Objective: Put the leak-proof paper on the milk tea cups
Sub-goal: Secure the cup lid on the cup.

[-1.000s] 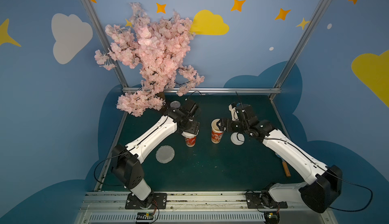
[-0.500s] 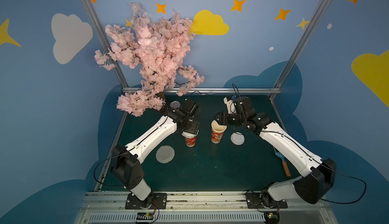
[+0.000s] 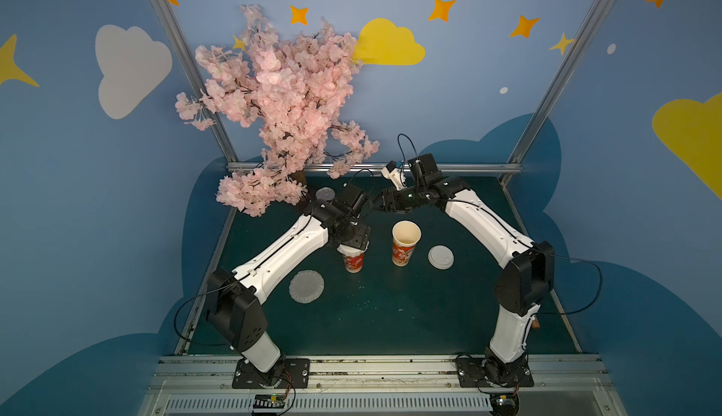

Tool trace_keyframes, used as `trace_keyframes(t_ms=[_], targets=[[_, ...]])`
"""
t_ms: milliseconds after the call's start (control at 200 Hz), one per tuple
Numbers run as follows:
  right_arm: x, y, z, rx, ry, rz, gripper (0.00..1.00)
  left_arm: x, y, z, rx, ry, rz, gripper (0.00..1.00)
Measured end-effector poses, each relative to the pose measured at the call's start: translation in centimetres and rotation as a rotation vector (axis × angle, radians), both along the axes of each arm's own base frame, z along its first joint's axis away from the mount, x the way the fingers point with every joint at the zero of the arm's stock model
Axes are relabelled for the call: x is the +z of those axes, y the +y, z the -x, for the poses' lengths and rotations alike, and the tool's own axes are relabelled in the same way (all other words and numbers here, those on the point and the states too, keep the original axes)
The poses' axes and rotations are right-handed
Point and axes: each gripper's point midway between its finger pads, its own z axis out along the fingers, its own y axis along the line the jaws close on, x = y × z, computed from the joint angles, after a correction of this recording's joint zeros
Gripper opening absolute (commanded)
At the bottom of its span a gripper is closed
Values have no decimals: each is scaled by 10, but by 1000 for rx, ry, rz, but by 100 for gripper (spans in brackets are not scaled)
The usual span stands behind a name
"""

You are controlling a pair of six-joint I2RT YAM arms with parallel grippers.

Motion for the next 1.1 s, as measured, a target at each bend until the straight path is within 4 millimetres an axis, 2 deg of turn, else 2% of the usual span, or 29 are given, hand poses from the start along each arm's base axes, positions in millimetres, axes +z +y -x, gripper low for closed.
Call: trace_keyframes(t_ms=[240,786,896,966,1101], targets=[[-18,21,6,103,100,-29,58,1,-1,0,-1,1,1,78],[-55,39,34,217,232,3,58,0,-1,0,-1,2,2,78],[-60,40,36,226,244,9,55,1,-1,-1,-1,3,2,78],[-62,40,37,230,251,12,49,1,-1,-1,-1,3,2,78],[-66,42,38,238,261,15,46,1,-1,-1,-1,3,2,78]])
